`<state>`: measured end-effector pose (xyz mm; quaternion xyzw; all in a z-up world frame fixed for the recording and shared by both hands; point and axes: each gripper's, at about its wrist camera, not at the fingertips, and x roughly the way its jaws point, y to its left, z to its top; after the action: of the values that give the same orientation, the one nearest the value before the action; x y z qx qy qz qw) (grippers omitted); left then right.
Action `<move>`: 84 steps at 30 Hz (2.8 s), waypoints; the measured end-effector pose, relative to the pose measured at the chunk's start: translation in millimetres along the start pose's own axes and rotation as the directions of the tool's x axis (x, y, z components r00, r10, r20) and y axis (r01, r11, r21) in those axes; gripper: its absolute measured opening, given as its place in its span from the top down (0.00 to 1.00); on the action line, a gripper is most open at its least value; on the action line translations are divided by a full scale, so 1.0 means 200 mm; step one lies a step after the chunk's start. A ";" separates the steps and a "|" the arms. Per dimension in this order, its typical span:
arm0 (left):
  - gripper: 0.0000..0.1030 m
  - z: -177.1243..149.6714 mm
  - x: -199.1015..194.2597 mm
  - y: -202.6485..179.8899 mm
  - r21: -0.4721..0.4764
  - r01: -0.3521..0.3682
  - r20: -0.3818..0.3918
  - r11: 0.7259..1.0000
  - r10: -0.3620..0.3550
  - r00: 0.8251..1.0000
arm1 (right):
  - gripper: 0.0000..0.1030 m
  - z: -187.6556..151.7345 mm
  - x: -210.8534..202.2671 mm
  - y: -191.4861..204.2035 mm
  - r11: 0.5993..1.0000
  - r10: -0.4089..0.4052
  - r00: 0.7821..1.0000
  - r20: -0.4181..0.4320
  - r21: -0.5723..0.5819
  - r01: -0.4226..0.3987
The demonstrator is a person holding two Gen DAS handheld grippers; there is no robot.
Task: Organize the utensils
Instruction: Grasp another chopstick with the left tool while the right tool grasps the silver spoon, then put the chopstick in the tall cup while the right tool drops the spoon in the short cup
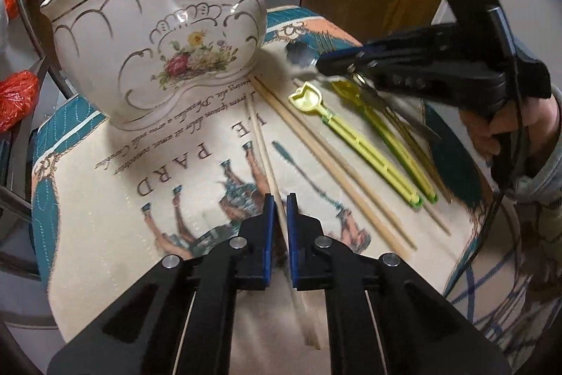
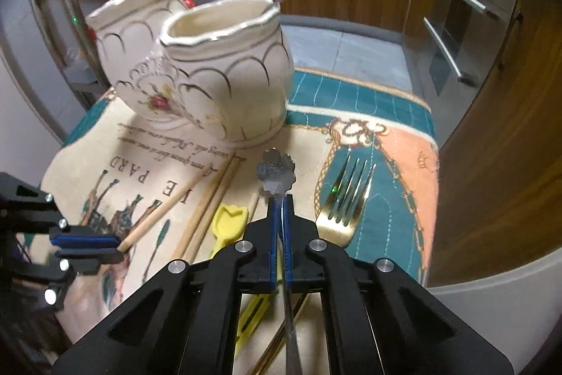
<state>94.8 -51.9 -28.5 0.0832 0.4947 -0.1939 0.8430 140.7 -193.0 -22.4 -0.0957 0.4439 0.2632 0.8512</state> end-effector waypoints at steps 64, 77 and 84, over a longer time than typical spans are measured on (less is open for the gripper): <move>0.94 0.50 -0.61 0.68 -0.231 0.137 0.765 0.963 0.093 0.638 | 0.96 0.61 -0.36 0.03 0.965 -0.006 0.750 0.661 0.201 -0.169; 0.94 0.52 -0.37 0.73 -0.282 0.084 0.746 0.956 0.164 0.645 | 0.96 0.64 -0.09 0.04 0.966 -0.033 0.766 0.642 0.216 -0.140; 0.94 0.42 -0.33 0.70 -0.259 0.065 0.707 0.964 0.144 0.692 | 0.96 0.57 -0.03 0.12 0.985 0.039 0.811 0.584 0.113 -0.129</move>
<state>189.9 63.6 62.5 -0.1017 0.1439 -0.1248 0.9764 206.0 -129.6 52.0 0.0717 0.1859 0.2838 0.9379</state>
